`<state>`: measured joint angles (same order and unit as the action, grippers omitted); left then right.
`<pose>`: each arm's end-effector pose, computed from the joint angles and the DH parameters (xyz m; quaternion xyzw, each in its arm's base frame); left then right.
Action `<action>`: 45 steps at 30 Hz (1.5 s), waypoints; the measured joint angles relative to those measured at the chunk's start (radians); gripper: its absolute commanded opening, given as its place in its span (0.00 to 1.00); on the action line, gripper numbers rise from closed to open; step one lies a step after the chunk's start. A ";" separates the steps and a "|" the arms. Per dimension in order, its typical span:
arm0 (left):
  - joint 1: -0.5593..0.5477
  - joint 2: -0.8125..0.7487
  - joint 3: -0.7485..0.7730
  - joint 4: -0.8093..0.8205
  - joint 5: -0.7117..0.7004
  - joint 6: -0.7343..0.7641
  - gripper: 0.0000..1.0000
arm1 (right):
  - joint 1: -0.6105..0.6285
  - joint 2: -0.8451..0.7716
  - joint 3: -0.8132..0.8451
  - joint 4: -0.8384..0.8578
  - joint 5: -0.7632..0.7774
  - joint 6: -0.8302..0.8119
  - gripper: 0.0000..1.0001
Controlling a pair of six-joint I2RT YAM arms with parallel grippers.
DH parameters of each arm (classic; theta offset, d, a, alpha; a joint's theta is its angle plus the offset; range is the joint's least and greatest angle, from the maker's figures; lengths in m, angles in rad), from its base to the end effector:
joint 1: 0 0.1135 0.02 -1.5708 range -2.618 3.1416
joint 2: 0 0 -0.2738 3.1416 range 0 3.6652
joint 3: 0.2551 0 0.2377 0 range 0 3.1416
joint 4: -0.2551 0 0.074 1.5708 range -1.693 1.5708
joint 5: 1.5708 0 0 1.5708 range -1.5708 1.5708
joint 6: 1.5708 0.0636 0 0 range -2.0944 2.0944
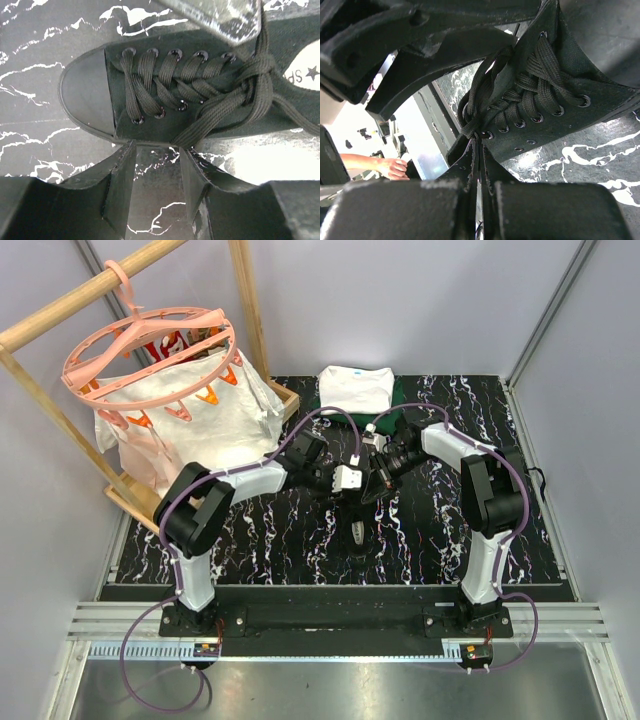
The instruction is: Tie the shoes
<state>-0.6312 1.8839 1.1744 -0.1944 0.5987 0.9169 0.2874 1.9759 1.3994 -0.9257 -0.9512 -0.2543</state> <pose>0.2987 -0.2627 0.1702 0.7002 0.5782 -0.2313 0.3492 0.3316 0.1520 0.1794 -0.2528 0.8519 0.4580 0.0229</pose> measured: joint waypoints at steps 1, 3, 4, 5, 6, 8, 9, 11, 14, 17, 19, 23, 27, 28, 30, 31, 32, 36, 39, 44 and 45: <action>-0.002 0.000 0.000 0.003 0.001 0.000 0.45 | 0.000 0.001 0.000 0.000 0.000 -0.001 0.00; -0.005 0.000 0.000 0.006 0.002 0.000 0.46 | -0.002 0.003 0.000 -0.001 0.000 -0.003 0.00; -0.006 0.000 0.000 0.006 0.003 0.000 0.46 | -0.002 0.003 0.000 -0.002 0.000 -0.003 0.00; -0.005 0.000 0.000 0.006 0.006 0.000 0.46 | -0.003 0.004 0.000 -0.003 0.000 -0.004 0.00; -0.005 0.000 0.000 0.006 0.009 0.000 0.46 | -0.003 0.004 0.000 -0.004 0.000 -0.004 0.00; -0.005 -0.001 0.000 0.007 0.020 0.001 0.46 | -0.005 0.004 0.000 -0.004 0.000 -0.004 0.00; -0.005 -0.002 -0.001 0.006 0.027 0.001 0.45 | -0.005 0.004 0.000 -0.004 0.000 -0.004 0.00; -0.006 -0.005 -0.001 0.007 0.043 0.000 0.45 | -0.006 0.004 0.000 -0.004 0.000 -0.004 0.00; -0.009 -0.005 -0.001 0.006 0.063 0.000 0.41 | -0.006 0.004 0.000 -0.004 0.000 -0.005 0.00; -0.010 -0.005 -0.001 0.005 0.084 0.001 0.26 | -0.006 0.004 0.000 -0.004 0.000 -0.005 0.00; -0.010 -0.005 -0.001 0.001 0.096 0.002 0.10 | -0.006 0.004 0.000 -0.004 0.000 -0.005 0.00; -0.011 -0.006 -0.001 -0.007 0.107 0.001 0.00 | -0.006 0.004 0.000 -0.004 0.000 -0.005 0.00; -0.008 -0.017 -0.003 -0.020 0.094 -0.014 0.00 | -0.007 0.004 0.000 -0.005 0.002 -0.005 0.00; -0.006 -0.024 -0.003 -0.024 0.089 -0.021 0.00 | -0.008 0.004 0.000 -0.005 0.003 -0.005 0.00; 0.001 -0.043 -0.005 -0.031 0.079 -0.035 0.00 | -0.013 0.004 -0.002 -0.007 0.011 -0.007 0.00; 0.009 -0.055 -0.005 -0.037 0.074 -0.041 0.00 | -0.016 0.004 -0.005 -0.007 0.016 -0.011 0.00; 0.016 -0.064 -0.005 -0.041 0.072 -0.044 0.00 | -0.019 0.004 -0.009 -0.007 0.019 -0.012 0.00; 0.050 -0.094 -0.005 -0.067 0.069 -0.045 0.00 | -0.032 0.004 -0.042 -0.011 0.035 -0.021 0.00; 0.057 -0.097 -0.005 -0.093 0.067 -0.041 0.00 | -0.037 0.002 -0.058 -0.014 0.047 -0.028 0.00; 0.057 -0.097 -0.007 -0.123 0.055 -0.016 0.00 | -0.045 -0.012 -0.069 -0.015 0.061 -0.040 0.00; 0.057 -0.097 -0.007 -0.129 0.052 -0.010 0.00 | -0.047 -0.017 -0.070 -0.016 0.067 -0.044 0.00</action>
<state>-0.5739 1.7866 1.1675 -0.3237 0.6510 0.9073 0.2401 1.9587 1.3293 -0.9413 -0.8845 -0.2981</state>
